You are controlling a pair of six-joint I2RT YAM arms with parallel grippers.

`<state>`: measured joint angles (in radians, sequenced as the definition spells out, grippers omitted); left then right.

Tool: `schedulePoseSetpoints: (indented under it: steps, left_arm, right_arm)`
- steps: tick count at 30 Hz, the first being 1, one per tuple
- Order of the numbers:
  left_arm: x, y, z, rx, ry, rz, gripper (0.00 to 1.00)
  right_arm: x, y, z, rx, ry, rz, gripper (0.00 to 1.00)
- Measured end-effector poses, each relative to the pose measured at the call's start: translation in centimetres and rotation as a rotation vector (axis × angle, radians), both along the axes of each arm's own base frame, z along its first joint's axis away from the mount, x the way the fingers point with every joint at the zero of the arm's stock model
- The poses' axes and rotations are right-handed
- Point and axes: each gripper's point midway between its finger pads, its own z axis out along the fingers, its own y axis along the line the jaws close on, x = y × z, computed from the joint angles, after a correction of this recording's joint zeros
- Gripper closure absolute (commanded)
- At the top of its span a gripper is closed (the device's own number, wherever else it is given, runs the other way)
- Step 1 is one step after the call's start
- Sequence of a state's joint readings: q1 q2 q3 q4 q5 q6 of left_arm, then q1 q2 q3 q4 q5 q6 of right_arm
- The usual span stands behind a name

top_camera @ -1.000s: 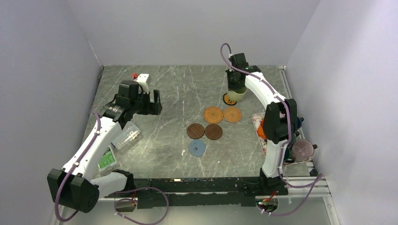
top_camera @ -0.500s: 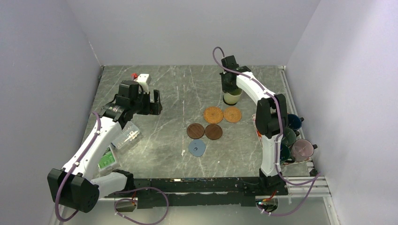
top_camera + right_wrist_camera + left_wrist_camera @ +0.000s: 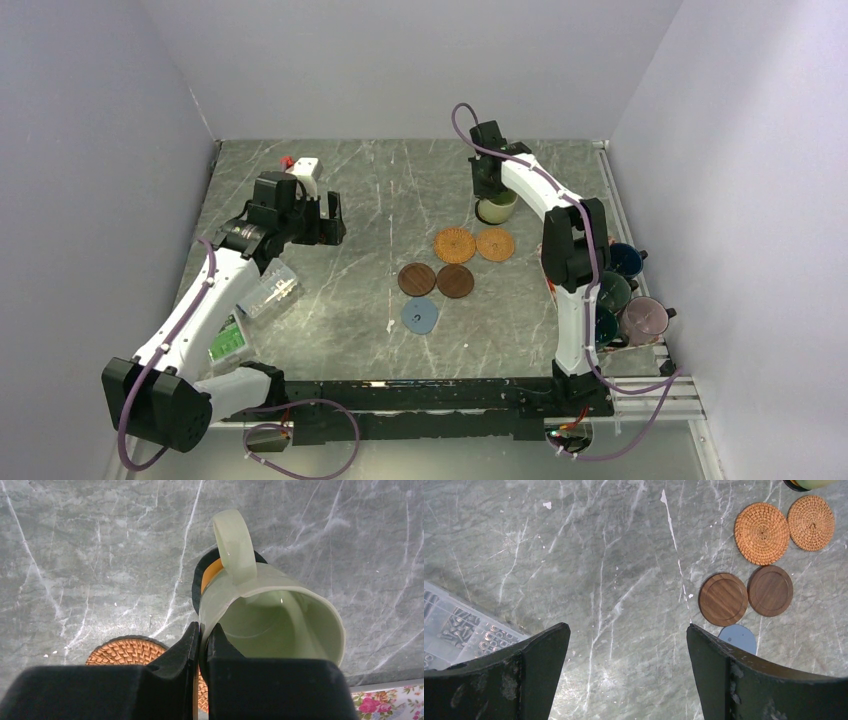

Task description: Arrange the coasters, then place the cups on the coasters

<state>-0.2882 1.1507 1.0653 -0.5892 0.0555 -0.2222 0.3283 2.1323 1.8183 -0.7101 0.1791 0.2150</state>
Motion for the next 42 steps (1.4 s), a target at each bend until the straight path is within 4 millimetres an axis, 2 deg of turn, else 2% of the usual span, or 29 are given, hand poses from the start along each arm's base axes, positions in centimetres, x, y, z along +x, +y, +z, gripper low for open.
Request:
schedulePoseSetpoints:
  steps: [7, 32, 37, 42]
  left_arm:
    - [0.0, 0.0, -0.1, 0.001, 0.002, 0.000, 0.07]
    - [0.0, 0.0, -0.1, 0.001, 0.004, 0.000, 0.07]
    - [0.0, 0.0, -0.1, 0.001, 0.004, 0.000, 0.07]
    - [0.0, 0.0, -0.2, 0.001, 0.005, 0.000, 0.07]
  right_arm:
    - [0.0, -0.1, -0.5, -0.004, 0.009, -0.004, 1.00]
    - [1.1, 0.3, -0.5, -0.001, -0.005, -0.008, 1.00]
    - [1.1, 0.4, -0.6, 0.005, -0.002, -0.017, 0.71]
    - [1.5, 0.6, -0.3, 0.013, -0.013, -0.020, 0.56]
